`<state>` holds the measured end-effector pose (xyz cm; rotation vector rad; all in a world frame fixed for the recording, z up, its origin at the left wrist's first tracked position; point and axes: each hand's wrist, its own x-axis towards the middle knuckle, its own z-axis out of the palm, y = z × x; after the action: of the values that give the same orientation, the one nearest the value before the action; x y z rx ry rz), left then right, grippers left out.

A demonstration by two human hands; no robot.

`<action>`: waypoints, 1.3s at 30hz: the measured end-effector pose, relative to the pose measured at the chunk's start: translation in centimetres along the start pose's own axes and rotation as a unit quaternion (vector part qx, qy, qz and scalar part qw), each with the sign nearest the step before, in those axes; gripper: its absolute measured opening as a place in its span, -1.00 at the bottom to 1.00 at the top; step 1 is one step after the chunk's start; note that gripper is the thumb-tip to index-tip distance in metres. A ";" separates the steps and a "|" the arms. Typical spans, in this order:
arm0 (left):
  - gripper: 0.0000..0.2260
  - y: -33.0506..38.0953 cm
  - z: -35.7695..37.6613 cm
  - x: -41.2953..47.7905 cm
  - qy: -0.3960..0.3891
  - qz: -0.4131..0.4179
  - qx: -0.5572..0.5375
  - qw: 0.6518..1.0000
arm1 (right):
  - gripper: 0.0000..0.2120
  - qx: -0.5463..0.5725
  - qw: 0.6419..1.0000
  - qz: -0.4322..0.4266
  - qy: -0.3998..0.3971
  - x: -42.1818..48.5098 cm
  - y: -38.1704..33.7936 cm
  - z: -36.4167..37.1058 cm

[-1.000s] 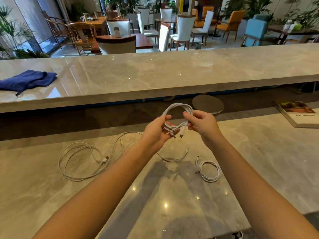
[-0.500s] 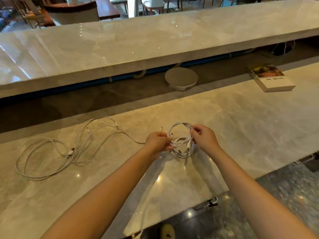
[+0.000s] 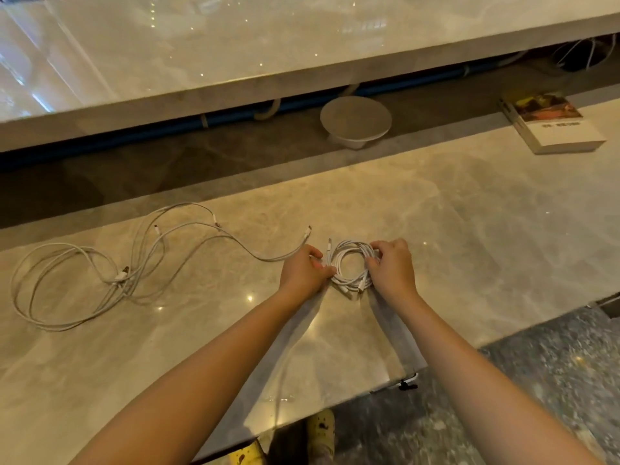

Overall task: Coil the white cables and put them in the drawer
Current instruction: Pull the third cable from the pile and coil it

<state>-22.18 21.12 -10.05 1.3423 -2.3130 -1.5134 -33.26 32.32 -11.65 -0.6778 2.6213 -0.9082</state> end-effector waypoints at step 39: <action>-0.81 1.1 -29.0 -12.9 0.206 0.091 -0.282 0.933 | -0.64 0.101 0.843 -0.450 -0.278 -3.7 -30.5 0.4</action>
<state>-0.96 9.54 10.52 1.1132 -1.5384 -1.4946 -19.61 12.92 7.96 -1.8460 1.5983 -0.9675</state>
